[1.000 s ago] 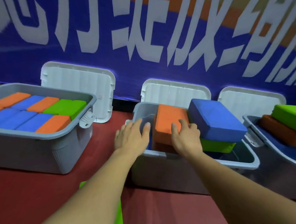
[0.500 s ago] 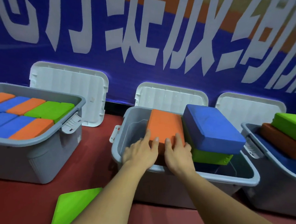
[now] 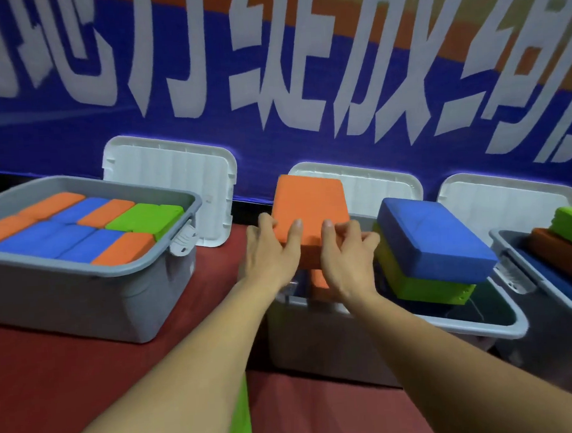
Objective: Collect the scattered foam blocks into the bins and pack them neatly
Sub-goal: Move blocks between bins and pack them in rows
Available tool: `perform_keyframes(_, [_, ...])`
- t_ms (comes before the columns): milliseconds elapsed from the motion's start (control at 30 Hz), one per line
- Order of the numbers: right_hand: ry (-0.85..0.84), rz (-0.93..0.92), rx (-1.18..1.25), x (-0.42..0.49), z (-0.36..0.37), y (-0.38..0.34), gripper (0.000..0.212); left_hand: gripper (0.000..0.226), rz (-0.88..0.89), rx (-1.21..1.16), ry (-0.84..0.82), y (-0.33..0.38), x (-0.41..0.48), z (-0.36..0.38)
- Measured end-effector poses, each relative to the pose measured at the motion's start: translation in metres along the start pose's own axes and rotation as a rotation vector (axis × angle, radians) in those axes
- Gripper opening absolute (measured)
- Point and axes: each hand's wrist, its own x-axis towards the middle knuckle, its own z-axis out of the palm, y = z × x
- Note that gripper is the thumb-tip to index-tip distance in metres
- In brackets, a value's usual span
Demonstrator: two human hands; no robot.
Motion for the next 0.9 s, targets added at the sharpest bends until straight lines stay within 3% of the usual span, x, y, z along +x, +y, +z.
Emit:
perform_keyframes(200, [-0.109, -0.087, 0.039, -0.02, 0.04, -0.059, 0.049, 0.057, -0.094, 0.199, 0.099, -0.036, -0.004, -0.09])
perform_keyframes(300, [-0.224, -0.132, -0.037, -0.04, 0.062, -0.072, 0.052, 0.052, -0.109, 0.212, 0.025, -0.064, -0.014, -0.128])
perform_keyframes(400, [-0.368, -0.145, -0.157, -0.065, 0.081, -0.069, 0.049, 0.064, -0.155, 0.327, -0.116, -0.09, -0.033, -0.149])
perform_keyframes(533, [-0.678, -0.022, -0.376, -0.092, 0.093, -0.051, 0.067, 0.072, -0.241, 0.452, -0.273, -0.123, -0.069, -0.146])
perform_keyframes(633, [-0.902, 0.061, -0.518, -0.108, 0.105, -0.035, 0.068, 0.072, -0.287, 0.496, -0.385, -0.147, -0.095, -0.131])
perform_keyframes(767, [-1.072, 0.017, -0.788, -0.127, 0.113, -0.018, 0.07, 0.069, -0.315, 0.582, -0.549, -0.164, -0.116, -0.113])
perform_keyframes(900, [-1.202, 0.02, -0.819, -0.132, 0.11, -0.008, 0.066, 0.065, -0.323, 0.631, -0.524, -0.168, -0.113, -0.115])
